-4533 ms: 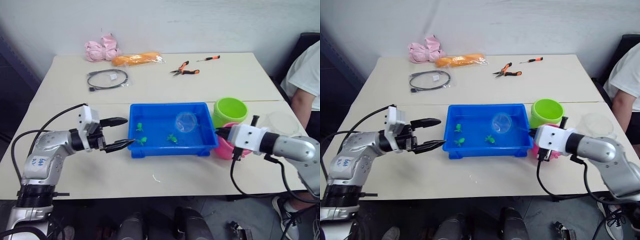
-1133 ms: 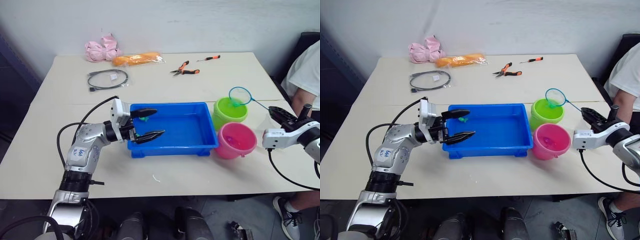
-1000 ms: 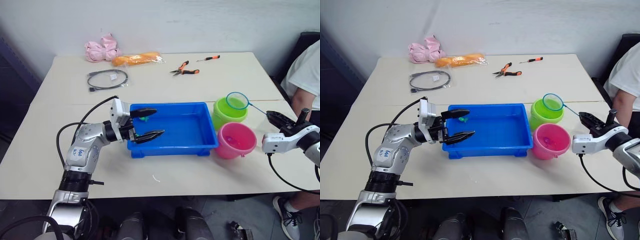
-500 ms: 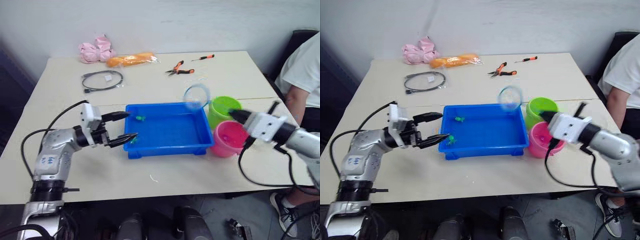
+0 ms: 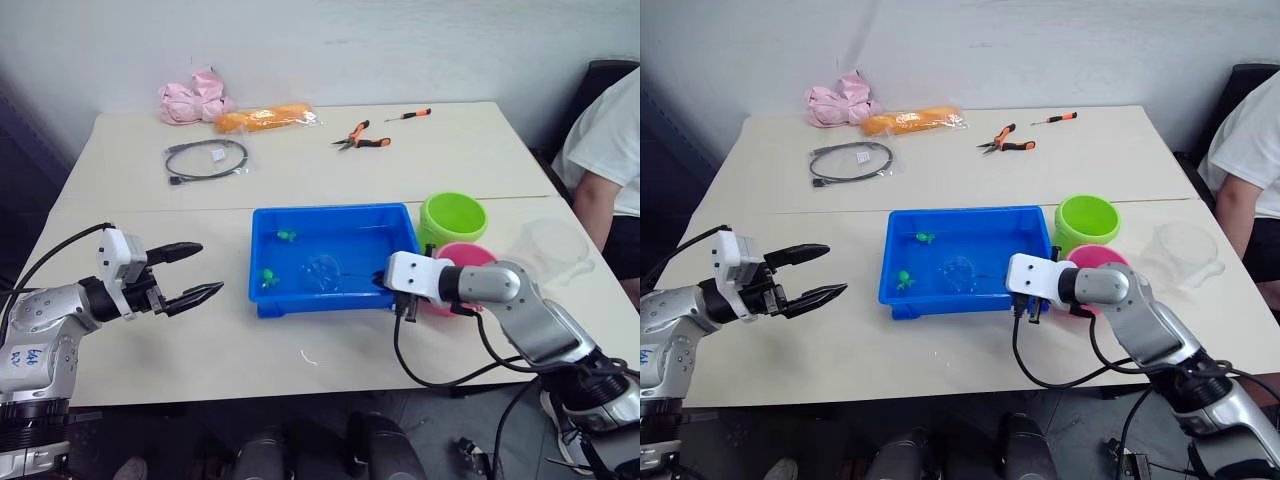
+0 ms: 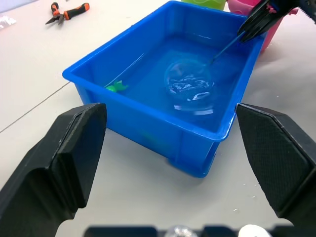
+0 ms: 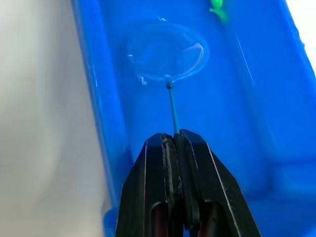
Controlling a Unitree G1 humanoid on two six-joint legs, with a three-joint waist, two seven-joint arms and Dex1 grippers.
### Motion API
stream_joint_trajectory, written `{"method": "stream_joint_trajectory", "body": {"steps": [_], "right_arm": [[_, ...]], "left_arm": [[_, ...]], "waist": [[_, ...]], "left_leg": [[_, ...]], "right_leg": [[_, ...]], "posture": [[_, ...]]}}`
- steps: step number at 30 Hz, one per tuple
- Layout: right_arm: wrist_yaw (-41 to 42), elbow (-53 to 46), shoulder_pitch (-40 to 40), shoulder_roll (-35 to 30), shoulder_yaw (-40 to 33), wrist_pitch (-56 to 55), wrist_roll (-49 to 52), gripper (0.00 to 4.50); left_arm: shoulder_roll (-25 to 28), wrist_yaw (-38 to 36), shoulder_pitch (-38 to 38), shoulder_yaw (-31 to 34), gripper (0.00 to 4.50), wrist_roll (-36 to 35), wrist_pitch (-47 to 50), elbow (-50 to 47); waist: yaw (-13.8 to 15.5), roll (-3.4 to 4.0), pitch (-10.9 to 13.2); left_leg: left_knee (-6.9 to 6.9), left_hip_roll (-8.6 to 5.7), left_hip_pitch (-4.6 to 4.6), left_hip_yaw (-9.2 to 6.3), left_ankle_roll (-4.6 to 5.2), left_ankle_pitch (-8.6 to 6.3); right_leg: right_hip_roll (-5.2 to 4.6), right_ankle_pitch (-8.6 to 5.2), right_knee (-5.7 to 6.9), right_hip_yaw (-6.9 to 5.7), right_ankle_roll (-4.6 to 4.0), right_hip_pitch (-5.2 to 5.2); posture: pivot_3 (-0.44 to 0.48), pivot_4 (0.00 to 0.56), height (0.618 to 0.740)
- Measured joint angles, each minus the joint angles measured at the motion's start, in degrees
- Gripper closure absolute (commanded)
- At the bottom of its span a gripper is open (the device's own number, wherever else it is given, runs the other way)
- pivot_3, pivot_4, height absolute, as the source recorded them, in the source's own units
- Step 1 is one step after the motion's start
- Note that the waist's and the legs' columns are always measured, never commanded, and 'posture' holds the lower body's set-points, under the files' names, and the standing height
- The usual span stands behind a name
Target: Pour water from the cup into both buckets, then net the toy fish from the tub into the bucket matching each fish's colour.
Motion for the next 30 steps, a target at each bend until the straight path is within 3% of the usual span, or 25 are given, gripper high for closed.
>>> {"method": "stream_joint_trajectory", "body": {"steps": [3, 16, 25, 30], "right_arm": [[2.42, 5.45, -6.98, 3.79, 4.77, 0.14, -5.4, 4.5], [8.21, 9.7, -12.39, 14.24, 8.12, 2.75, -8.7, 4.5], [10.61, 6.89, -12.65, 16.86, 5.23, 9.72, -5.0, 4.5], [10.86, 3.62, -11.71, 15.09, 0.89, 11.63, -1.62, 4.5]], "left_arm": [[1.04, -0.29, -0.31, -0.87, 0.06, 0.08, 0.58, -1.28], [5.94, -1.77, -7.02, -10.89, 0.06, 3.65, 5.49, -7.52], [6.0, -1.6, -8.14, -12.92, 0.06, 6.0, 5.09, -8.67], [5.98, -1.27, -7.67, -12.04, 0.06, 6.53, 4.41, -6.29]], "waist": [[-0.09, 0.0, 0.0], [-0.07, 0.0, 0.0], [-0.34, 0.0, 0.0], [-0.1, 0.0, 0.0]], "left_leg": [[0.0, 0.03, 0.0, 0.03, -0.03, -0.01], [0.0, 0.02, -0.08, 0.04, -0.02, 0.0], [-0.02, 0.09, -0.09, 0.07, -0.04, -0.01], [-0.02, 0.07, -0.1, 0.05, -0.03, -0.02]], "right_leg": [[0.05, -0.01, 0.12, -0.16, -0.02, -0.03], [0.13, -0.01, 0.2, -0.29, -0.02, -0.05], [0.2, -0.01, 0.19, -0.3, -0.02, -0.08], [0.17, -0.01, 0.18, -0.3, -0.02, -0.08]], "posture": [[0.0, 0.15, 0.74], [0.0, 0.15, 0.74], [0.0, 0.15, 0.74], [0.0, 0.15, 0.74]]}}
